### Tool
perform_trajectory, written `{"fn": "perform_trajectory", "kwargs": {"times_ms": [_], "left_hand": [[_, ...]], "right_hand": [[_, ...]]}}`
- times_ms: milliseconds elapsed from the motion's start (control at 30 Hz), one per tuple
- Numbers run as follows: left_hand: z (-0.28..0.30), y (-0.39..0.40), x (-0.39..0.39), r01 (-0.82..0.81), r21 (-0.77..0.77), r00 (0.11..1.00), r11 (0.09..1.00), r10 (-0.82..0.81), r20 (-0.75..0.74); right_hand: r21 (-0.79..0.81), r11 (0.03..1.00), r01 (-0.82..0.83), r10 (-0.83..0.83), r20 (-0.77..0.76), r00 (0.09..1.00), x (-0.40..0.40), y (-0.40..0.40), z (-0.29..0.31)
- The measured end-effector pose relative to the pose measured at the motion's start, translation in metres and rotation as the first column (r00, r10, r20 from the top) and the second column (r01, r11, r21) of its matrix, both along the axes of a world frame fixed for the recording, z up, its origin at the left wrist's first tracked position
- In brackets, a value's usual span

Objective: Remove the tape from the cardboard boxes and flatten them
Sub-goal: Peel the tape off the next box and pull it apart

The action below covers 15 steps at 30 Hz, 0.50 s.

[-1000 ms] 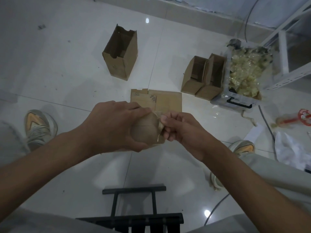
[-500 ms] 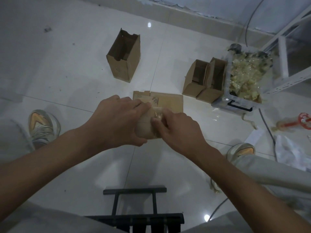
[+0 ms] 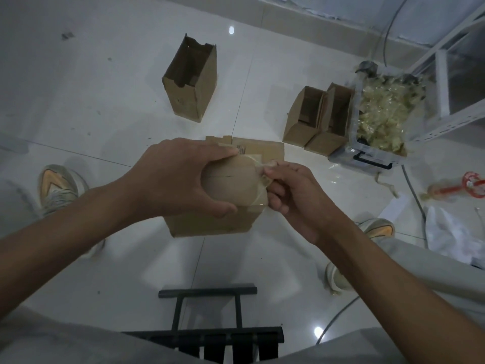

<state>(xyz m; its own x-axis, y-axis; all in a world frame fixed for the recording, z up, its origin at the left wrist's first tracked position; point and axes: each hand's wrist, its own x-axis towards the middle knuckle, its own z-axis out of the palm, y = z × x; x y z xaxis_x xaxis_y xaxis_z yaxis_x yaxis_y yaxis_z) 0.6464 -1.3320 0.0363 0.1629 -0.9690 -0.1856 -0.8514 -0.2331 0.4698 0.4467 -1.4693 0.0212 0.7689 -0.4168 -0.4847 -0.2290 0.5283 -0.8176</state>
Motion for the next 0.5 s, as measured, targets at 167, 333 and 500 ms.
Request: {"fn": "perform_trajectory", "kwargs": {"times_ms": [167,333,500], "left_hand": [[0.006,-0.004,-0.002,0.012,0.028,0.989,1.000,-0.016,0.149],[0.009,-0.005,0.013,-0.032,0.047,0.980,0.998,0.022,0.198],[0.008,-0.006,0.014,0.029,0.135,0.982,0.990,-0.053,0.179]], "right_hand": [[-0.754,0.610,-0.244,0.087,-0.242,0.966,0.003,-0.001,0.000],[-0.903,0.033,-0.428,0.277,-0.403,0.872,-0.007,-0.004,-0.002],[-0.862,0.054,-0.504,0.360,-0.454,0.815,-0.009,-0.003,-0.001]]}}
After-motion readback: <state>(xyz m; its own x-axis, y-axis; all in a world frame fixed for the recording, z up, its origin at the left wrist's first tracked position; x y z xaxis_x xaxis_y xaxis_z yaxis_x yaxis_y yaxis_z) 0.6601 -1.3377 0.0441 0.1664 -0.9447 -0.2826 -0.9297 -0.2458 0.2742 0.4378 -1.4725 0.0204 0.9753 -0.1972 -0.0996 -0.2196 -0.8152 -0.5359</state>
